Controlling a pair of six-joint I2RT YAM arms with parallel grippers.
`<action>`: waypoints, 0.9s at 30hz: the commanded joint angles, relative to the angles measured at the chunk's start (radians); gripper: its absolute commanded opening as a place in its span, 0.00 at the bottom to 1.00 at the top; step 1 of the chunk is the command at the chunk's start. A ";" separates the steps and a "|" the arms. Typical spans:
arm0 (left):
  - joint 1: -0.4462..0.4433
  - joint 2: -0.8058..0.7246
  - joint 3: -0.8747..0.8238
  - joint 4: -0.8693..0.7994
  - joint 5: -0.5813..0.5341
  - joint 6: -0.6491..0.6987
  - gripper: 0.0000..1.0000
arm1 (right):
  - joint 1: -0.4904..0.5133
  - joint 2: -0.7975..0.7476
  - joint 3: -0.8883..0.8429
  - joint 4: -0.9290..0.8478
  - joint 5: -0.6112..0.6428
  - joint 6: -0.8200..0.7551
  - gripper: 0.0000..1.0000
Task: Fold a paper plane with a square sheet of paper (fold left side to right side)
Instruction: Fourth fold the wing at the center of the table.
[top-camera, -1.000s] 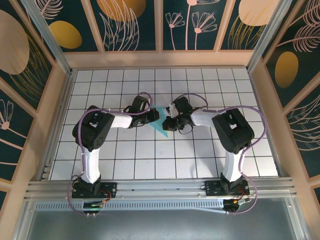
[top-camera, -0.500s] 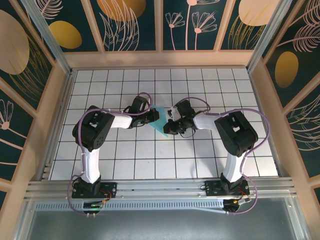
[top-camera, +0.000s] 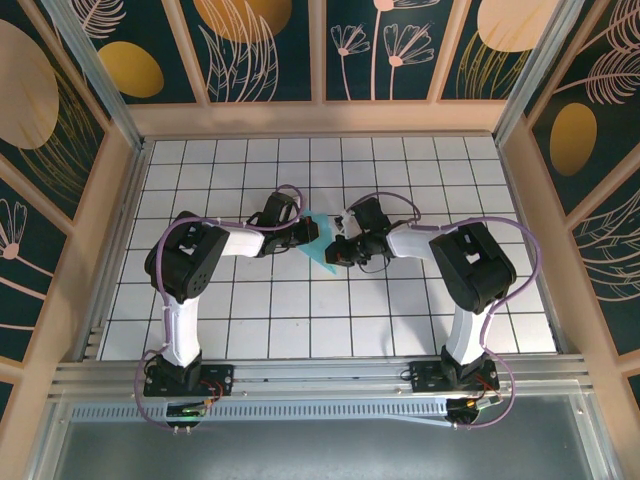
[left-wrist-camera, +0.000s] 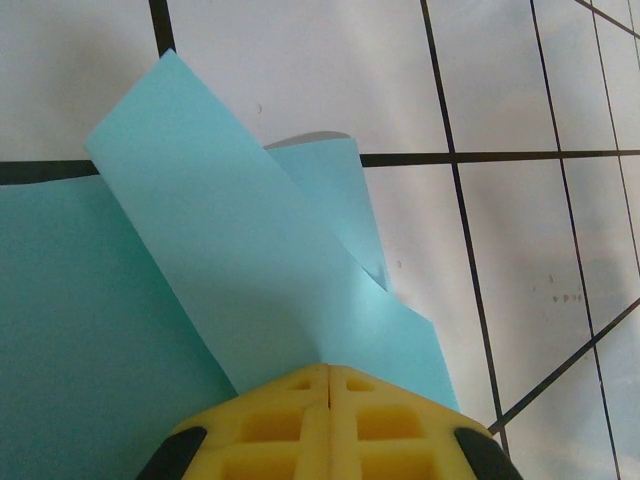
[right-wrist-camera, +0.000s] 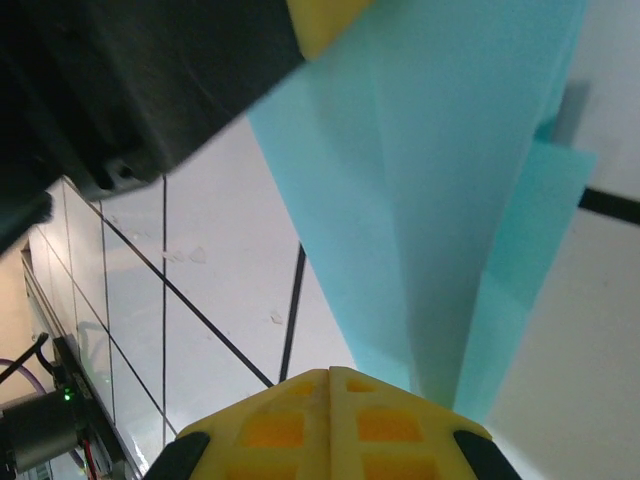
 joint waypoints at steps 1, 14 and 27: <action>0.008 0.031 -0.032 -0.084 -0.036 0.006 0.00 | -0.007 0.018 0.033 0.006 -0.013 -0.015 0.00; 0.008 0.037 -0.032 -0.090 -0.045 0.004 0.00 | 0.000 0.043 -0.017 -0.007 0.003 -0.023 0.00; 0.008 0.047 -0.032 -0.101 -0.065 -0.002 0.00 | 0.016 0.033 -0.067 -0.047 0.014 -0.038 0.00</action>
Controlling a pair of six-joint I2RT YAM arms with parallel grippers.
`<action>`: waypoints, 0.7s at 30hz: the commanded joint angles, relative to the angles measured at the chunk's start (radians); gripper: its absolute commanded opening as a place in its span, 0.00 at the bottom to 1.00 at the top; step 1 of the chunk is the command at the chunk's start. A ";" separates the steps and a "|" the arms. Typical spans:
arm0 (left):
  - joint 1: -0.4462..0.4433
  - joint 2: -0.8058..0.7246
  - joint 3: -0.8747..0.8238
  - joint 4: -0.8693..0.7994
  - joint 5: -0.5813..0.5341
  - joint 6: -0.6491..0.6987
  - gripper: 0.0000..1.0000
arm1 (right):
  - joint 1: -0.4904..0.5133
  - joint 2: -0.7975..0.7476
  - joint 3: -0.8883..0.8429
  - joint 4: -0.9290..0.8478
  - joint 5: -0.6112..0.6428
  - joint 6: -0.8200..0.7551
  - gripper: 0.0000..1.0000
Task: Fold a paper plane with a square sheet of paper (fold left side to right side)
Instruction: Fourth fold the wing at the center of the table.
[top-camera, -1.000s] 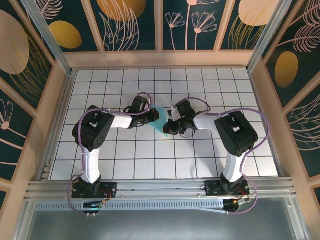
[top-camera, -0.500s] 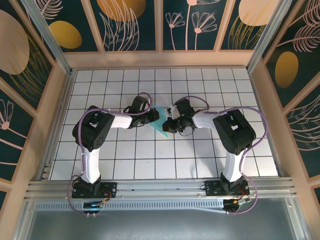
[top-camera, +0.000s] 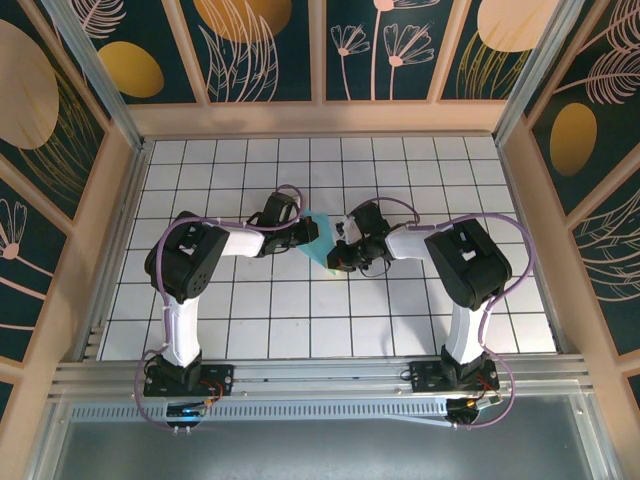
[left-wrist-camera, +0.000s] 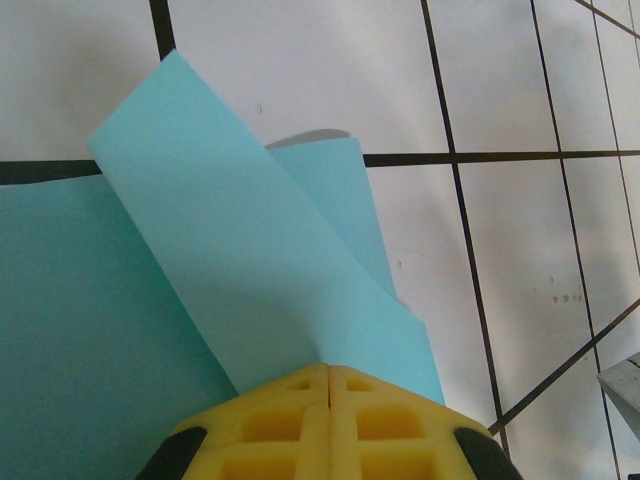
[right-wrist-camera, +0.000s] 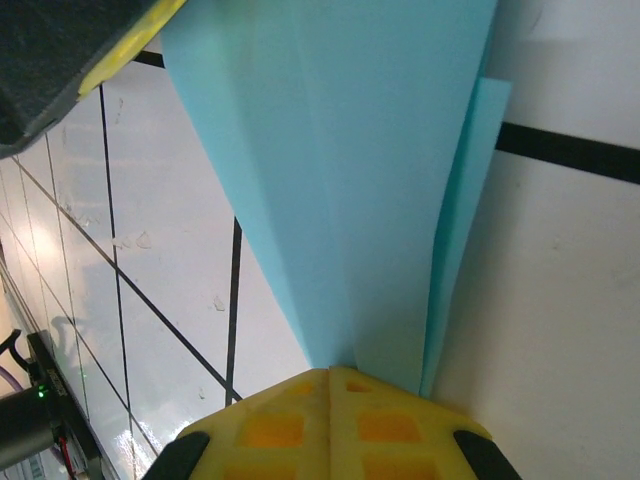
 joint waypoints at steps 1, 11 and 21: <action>0.008 0.046 -0.032 -0.100 -0.065 -0.003 0.00 | 0.015 -0.004 -0.042 -0.053 0.009 -0.023 0.00; 0.008 0.049 -0.032 -0.106 -0.075 -0.005 0.00 | 0.016 -0.067 -0.133 -0.059 -0.004 -0.023 0.00; 0.008 0.040 -0.037 -0.088 -0.059 -0.006 0.00 | -0.015 -0.226 -0.063 -0.158 -0.021 -0.074 0.00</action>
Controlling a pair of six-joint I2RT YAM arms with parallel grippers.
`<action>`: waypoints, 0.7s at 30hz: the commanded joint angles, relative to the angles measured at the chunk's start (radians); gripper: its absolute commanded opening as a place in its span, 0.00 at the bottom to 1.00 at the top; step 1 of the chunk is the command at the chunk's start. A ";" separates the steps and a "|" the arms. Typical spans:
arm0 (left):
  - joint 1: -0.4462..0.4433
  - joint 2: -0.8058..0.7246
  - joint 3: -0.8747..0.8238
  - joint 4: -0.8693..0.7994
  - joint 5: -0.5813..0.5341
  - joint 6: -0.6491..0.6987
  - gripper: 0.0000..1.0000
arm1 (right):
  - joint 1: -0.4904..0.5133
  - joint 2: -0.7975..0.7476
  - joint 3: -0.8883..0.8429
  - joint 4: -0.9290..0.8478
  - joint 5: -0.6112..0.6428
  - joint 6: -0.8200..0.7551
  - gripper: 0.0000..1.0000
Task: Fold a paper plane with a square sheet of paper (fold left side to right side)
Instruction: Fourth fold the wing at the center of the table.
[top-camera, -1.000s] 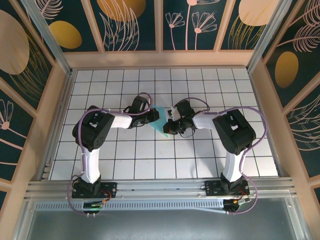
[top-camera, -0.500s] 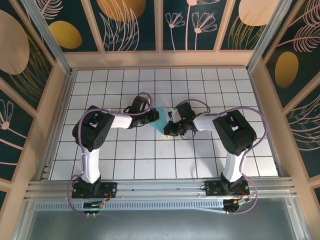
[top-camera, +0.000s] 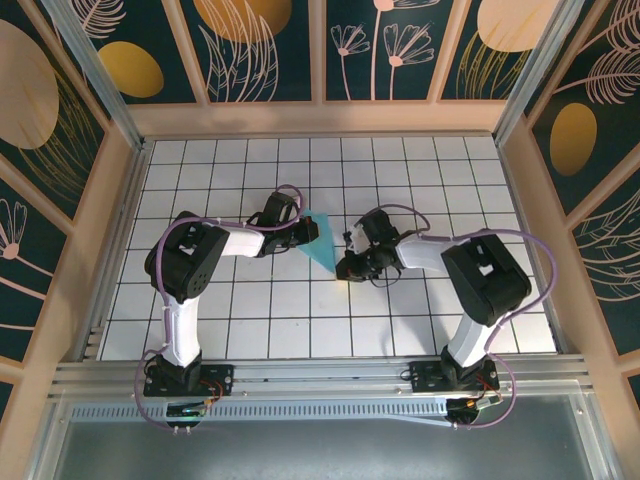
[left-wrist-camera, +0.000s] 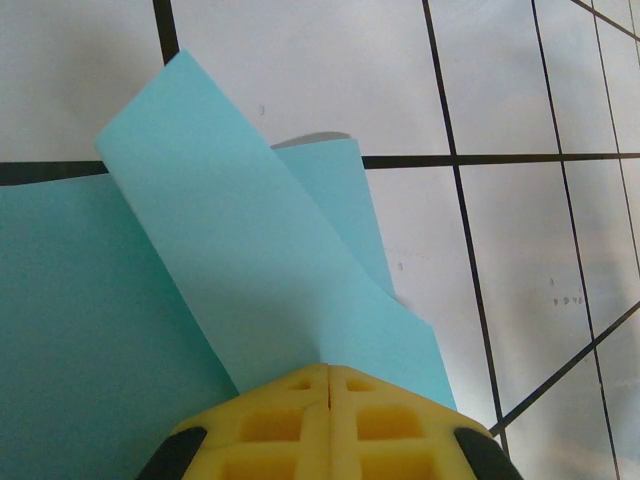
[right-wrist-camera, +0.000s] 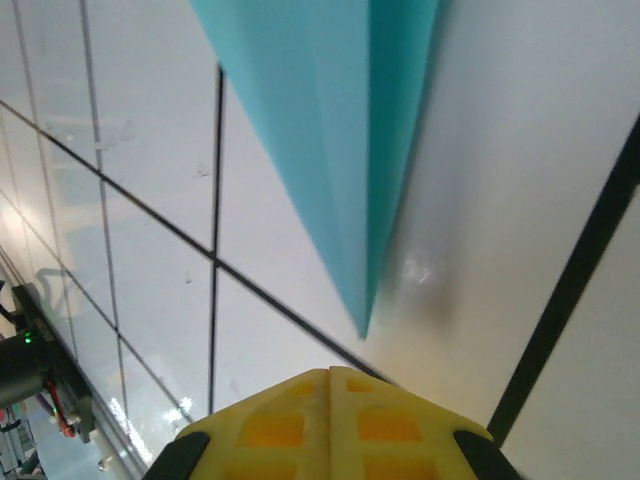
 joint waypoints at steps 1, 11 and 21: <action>0.009 0.038 -0.037 -0.087 -0.052 -0.001 0.00 | -0.010 -0.072 0.052 -0.040 -0.035 -0.030 0.00; 0.008 0.038 -0.037 -0.085 -0.043 -0.003 0.00 | -0.011 0.128 0.192 0.151 -0.006 0.045 0.00; 0.009 0.039 -0.037 -0.090 -0.044 -0.003 0.00 | -0.008 0.256 0.253 0.166 0.011 0.032 0.00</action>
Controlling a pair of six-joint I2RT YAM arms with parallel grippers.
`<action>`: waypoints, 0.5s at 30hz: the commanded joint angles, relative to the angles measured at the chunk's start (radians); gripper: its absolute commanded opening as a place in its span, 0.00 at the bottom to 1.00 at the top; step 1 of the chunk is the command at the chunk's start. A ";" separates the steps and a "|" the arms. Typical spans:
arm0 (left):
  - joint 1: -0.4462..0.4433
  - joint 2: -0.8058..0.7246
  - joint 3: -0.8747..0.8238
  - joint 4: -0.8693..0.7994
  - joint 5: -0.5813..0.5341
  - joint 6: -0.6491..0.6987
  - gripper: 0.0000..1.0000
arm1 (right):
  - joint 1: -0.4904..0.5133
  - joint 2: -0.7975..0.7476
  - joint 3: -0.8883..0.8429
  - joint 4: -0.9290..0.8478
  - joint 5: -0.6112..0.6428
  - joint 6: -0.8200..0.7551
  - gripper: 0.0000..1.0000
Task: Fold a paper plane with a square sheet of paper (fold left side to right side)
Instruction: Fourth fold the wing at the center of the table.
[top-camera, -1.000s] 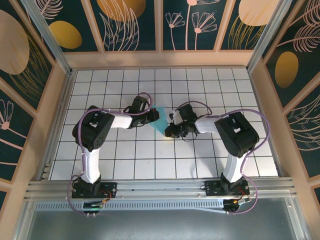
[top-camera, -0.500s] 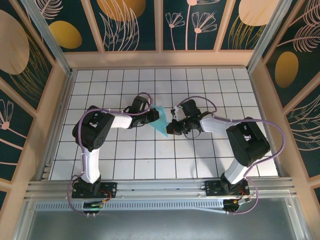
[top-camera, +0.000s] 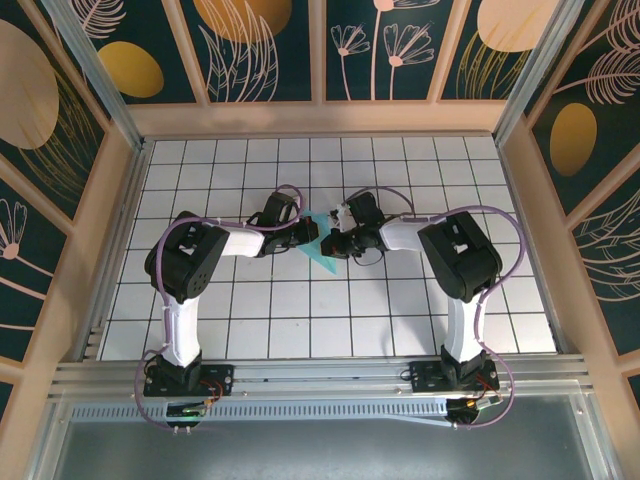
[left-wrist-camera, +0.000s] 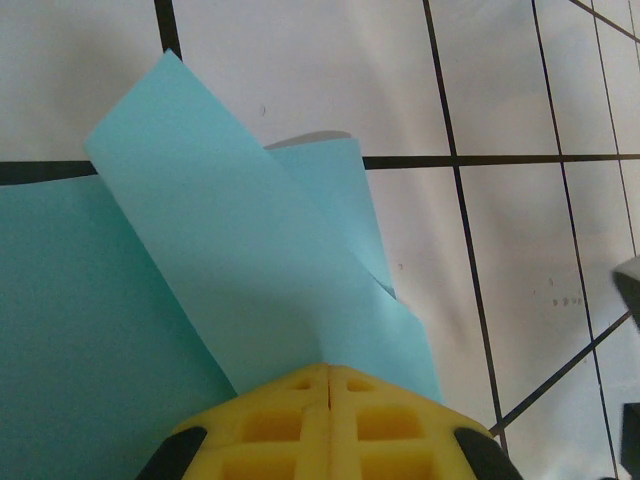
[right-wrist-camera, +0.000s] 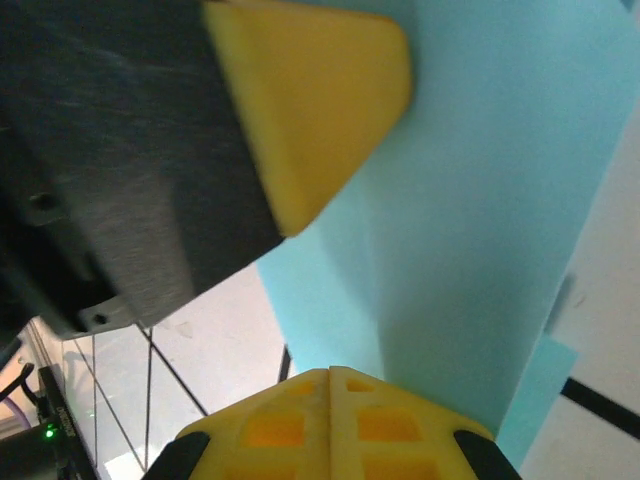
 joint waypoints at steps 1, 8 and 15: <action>0.008 0.039 -0.036 -0.091 -0.044 0.000 0.00 | 0.000 0.016 0.028 0.014 0.014 -0.006 0.00; 0.008 0.044 -0.030 -0.103 -0.056 -0.001 0.00 | 0.005 0.018 0.003 -0.061 0.047 -0.042 0.00; 0.008 0.052 -0.023 -0.119 -0.073 -0.004 0.00 | 0.013 -0.018 -0.048 -0.137 0.030 -0.074 0.00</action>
